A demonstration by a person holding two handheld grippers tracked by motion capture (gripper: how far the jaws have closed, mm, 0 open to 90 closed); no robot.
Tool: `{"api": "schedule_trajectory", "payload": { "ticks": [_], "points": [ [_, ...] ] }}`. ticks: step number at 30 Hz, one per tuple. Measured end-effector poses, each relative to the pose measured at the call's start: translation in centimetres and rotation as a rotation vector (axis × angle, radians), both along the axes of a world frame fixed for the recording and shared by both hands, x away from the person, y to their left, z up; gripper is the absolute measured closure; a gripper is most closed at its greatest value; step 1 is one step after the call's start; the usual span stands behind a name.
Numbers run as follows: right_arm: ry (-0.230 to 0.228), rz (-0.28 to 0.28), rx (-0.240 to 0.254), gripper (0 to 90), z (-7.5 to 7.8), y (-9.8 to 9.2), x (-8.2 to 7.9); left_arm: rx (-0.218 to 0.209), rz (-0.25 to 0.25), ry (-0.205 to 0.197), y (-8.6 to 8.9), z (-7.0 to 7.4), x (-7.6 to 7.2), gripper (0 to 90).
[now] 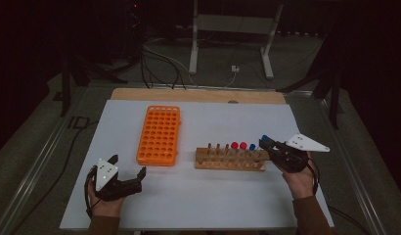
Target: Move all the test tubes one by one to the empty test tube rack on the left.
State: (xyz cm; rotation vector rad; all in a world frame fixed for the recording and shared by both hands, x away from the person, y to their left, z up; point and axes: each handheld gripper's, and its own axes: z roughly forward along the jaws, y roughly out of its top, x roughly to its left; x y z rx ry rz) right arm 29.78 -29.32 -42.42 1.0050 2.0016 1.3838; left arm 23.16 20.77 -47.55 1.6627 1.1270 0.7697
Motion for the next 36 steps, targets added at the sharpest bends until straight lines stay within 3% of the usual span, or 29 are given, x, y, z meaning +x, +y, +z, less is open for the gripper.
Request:
{"api": "schedule_trajectory", "payload": {
  "ticks": [10,14,18,21,27,36],
  "points": [
    [-0.017,0.016,0.015,76.7,2.1,0.1,-0.6,-0.007,-0.021,-0.001,-0.3,0.0,0.0,0.6],
    [0.001,0.041,0.029,76.7,1.9,0.5,-0.7,-0.016,-0.066,0.02,-0.7,0.1,0.2,0.6],
    [0.013,0.062,0.042,76.7,1.6,1.0,-0.8,-0.018,-0.09,0.015,-1.3,0.3,0.3,0.6],
    [0.019,0.078,0.05,76.7,1.7,1.3,-0.9,-0.046,-0.114,0.01,-1.8,0.9,0.5,0.6],
    [0.019,0.119,0.066,76.7,1.8,2.1,-1.0,-0.051,-0.18,0.004,-3.6,2.2,1.1,0.6],
    [0.04,0.19,0.081,76.7,1.5,4.4,-0.9,-0.04,-0.273,-0.002,-7.7,3.4,2.7,0.6]
  ]
}}
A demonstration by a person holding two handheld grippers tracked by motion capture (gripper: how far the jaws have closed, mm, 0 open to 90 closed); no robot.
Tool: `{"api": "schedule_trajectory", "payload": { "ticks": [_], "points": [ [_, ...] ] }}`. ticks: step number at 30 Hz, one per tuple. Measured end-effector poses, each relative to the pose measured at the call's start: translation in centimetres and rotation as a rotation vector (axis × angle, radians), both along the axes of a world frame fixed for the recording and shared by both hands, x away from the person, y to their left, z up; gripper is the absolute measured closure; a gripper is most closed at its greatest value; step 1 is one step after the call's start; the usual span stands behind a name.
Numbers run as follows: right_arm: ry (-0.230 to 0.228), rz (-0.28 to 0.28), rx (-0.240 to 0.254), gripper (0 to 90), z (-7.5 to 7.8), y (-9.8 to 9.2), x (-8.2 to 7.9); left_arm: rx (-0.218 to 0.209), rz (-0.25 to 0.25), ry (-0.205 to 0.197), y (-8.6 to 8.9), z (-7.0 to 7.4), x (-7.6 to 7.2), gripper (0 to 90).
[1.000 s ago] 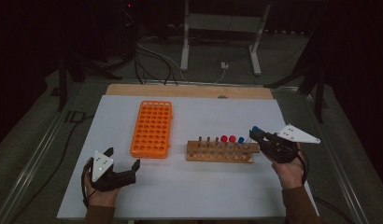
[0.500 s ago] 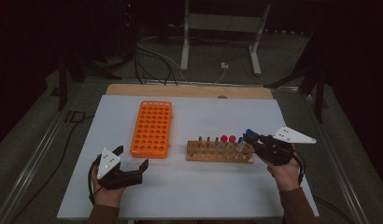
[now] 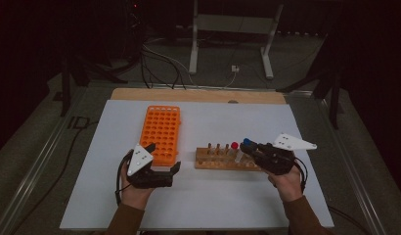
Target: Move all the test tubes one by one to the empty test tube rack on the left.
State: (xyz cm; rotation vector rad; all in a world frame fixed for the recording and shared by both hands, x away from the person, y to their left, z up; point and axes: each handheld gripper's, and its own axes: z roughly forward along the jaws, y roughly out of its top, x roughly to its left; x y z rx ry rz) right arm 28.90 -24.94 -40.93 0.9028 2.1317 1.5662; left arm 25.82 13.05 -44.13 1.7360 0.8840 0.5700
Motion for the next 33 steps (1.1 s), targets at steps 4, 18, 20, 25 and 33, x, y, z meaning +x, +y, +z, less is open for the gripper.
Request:
{"api": "schedule_trajectory", "payload": {
  "ticks": [4,18,20,25,33],
  "points": [
    [0.005,0.022,0.007,76.7,0.0,0.7,0.0,-0.001,-0.031,-0.011,-1.8,0.5,0.8,0.6],
    [0.012,0.101,0.0,76.7,0.0,4.7,0.5,0.025,-0.152,0.004,-7.8,0.4,2.2,4.0],
    [0.013,0.107,-0.003,76.7,0.0,5.1,0.6,0.028,-0.17,0.01,-8.4,0.4,2.2,6.3],
    [0.021,0.123,-0.001,76.7,-0.3,5.8,0.7,0.034,-0.2,0.03,-9.2,0.2,2.4,15.0],
    [0.021,0.152,-0.006,76.7,-0.4,6.6,0.4,0.032,-0.226,0.05,-10.2,-0.1,2.5,49.1]
  ]
}}
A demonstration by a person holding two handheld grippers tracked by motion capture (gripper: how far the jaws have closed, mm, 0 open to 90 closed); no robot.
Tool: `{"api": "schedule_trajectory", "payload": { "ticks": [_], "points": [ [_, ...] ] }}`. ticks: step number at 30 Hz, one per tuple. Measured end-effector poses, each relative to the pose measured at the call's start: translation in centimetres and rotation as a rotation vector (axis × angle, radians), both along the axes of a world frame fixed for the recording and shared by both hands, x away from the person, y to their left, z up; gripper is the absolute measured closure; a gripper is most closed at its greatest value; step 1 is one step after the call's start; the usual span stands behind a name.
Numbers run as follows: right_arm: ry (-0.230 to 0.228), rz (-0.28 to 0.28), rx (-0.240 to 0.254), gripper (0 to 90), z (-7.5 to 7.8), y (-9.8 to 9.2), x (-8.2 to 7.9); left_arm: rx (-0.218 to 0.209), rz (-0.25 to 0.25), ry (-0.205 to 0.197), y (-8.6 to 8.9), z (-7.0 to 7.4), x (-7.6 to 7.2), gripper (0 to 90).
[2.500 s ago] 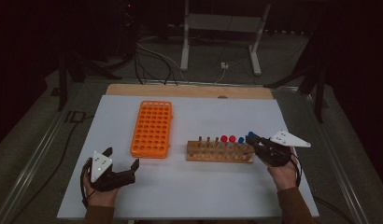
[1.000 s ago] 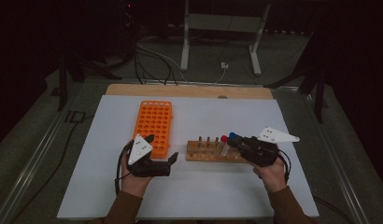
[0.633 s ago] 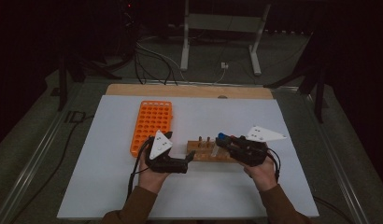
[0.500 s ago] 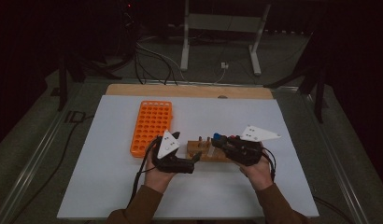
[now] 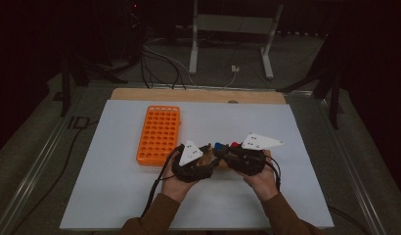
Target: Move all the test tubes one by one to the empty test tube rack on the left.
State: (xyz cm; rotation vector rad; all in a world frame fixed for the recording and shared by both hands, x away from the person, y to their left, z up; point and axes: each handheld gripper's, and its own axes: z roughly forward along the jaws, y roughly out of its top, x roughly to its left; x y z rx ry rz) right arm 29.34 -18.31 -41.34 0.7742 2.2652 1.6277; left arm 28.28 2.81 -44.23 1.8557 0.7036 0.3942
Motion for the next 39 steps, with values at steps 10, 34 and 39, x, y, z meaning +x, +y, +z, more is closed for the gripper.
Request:
{"api": "schedule_trajectory", "payload": {
  "ticks": [10,34,39],
  "points": [
    [0.001,0.009,-0.002,76.6,0.0,0.1,-0.1,-0.017,-0.047,-0.005,-0.2,-0.1,-0.2,77.2],
    [-0.028,-0.14,0.024,8.7,-0.3,-4.3,-0.2,-0.038,0.058,-0.03,3.9,0.5,0.2,77.4],
    [-0.02,-0.182,0.031,2.0,-0.8,-5.2,-0.1,-0.044,0.075,-0.031,4.8,0.4,0.3,77.3]
  ]
}}
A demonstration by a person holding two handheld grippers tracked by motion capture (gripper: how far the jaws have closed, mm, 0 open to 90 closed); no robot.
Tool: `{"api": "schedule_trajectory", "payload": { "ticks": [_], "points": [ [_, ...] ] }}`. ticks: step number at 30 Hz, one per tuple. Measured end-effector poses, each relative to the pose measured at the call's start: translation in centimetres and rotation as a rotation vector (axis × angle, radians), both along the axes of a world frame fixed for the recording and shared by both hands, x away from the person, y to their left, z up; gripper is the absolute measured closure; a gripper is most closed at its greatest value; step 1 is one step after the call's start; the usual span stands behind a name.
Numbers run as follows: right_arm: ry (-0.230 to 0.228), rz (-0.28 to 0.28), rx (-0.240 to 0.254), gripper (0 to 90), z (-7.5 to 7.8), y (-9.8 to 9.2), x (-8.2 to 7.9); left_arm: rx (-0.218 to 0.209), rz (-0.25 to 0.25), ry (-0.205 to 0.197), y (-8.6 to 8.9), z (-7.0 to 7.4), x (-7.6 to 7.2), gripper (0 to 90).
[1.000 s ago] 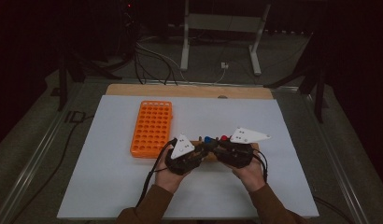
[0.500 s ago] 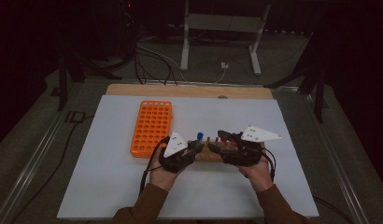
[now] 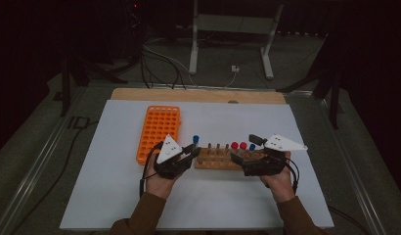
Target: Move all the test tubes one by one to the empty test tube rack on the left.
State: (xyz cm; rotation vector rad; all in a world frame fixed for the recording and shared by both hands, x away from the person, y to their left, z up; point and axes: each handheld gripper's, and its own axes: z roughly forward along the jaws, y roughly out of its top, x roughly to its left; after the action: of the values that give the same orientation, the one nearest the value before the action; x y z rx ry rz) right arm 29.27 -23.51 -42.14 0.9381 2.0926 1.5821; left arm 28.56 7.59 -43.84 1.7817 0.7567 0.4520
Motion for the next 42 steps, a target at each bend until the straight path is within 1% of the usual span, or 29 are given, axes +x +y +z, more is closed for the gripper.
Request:
{"api": "schedule_trajectory", "payload": {
  "ticks": [2,3,4,5,8,11,18,24,34,36,42],
  "points": [
    [0.006,-0.015,0.0,0.0,-0.2,-0.3,0.1,0.001,0.006,-0.001,0.3,0.0,0.1,77.3],
    [0.002,-0.035,-0.004,0.0,-0.3,-0.6,0.1,0.0,0.01,-0.004,0.4,0.0,0.1,77.3],
    [0.002,-0.035,-0.004,0.0,-0.3,-0.6,0.1,-0.001,0.015,-0.007,0.6,0.0,0.1,77.3],
    [-0.001,-0.052,-0.008,0.0,-0.3,-0.9,0.0,0.001,0.017,-0.009,0.7,0.0,0.1,77.3],
    [-0.007,-0.065,-0.01,0.0,-0.4,-1.1,-0.1,0.002,0.028,-0.015,1.2,0.0,0.0,77.2],
    [-0.007,-0.078,0.003,0.0,-0.4,-1.7,-0.1,0.0,0.042,-0.016,1.7,-0.2,0.0,77.2],
    [-0.01,-0.082,0.007,0.0,-0.5,-2.0,-0.3,0.019,0.081,-0.019,2.8,-0.8,0.1,77.1],
    [-0.015,-0.08,0.0,0.0,-0.5,-2.0,-0.3,0.016,0.117,-0.018,3.8,-1.4,0.4,77.1],
    [-0.011,-0.071,0.003,0.0,-0.7,-2.0,-0.3,0.04,0.174,-0.01,4.9,-2.5,0.9,76.9],
    [-0.011,-0.069,0.003,0.0,-0.7,-1.9,-0.3,0.037,0.185,-0.009,5.1,-2.7,1.0,76.9],
    [-0.011,-0.067,0.003,0.0,-0.8,-1.9,-0.3,0.068,0.205,0.002,5.2,-3.7,1.4,76.9]
  ]
}}
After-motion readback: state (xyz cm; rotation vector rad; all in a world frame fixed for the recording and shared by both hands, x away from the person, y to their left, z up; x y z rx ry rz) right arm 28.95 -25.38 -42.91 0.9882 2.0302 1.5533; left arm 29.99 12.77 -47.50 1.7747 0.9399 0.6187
